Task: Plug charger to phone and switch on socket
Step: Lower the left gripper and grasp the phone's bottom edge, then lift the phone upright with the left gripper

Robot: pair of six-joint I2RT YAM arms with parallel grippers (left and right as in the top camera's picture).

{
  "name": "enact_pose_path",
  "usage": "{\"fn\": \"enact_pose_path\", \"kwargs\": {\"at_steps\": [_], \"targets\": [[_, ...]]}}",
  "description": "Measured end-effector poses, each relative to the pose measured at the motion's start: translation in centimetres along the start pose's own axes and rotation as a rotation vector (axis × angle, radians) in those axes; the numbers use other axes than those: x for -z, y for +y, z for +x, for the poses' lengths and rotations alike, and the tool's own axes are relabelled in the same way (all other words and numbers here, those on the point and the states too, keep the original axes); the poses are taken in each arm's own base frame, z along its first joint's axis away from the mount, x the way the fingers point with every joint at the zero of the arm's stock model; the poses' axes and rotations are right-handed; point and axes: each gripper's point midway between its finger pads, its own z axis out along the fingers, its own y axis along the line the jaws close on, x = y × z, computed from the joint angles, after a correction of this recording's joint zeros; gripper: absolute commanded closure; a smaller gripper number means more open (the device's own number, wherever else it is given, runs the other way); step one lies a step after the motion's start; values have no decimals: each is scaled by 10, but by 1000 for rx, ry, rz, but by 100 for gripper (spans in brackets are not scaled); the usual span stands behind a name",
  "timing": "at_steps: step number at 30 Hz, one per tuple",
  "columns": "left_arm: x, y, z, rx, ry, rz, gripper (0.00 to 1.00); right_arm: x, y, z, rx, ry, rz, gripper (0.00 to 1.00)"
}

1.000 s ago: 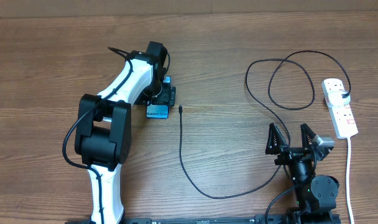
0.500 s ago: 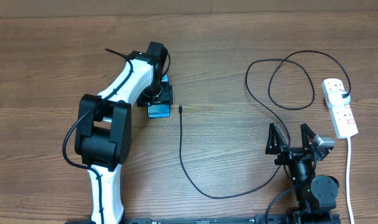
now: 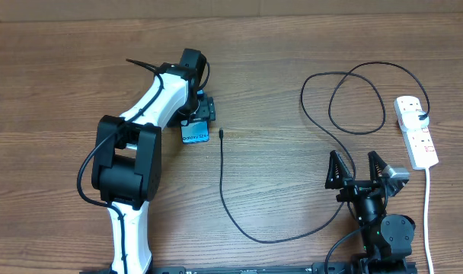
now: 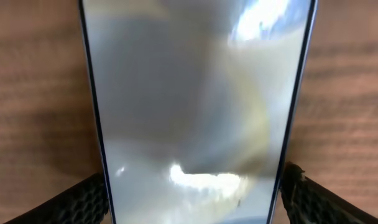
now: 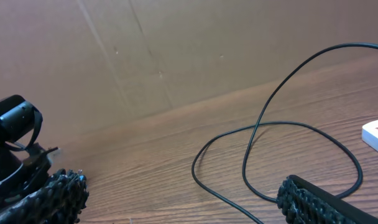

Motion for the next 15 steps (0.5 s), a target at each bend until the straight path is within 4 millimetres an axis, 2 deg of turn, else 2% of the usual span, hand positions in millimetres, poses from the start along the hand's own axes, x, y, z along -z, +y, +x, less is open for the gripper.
{"fn": "enact_pose_path", "kwargs": {"at_steps": [7,9,15], "targets": [[0,8,-20,38,-58,22,15,0,0,0,0,0,0,0],[0,11,-20,43,-55,23,17,0,0,0,0,0,0,0],[0,14,-15,36,-30,11,13,0,0,0,0,0,0,0]]}}
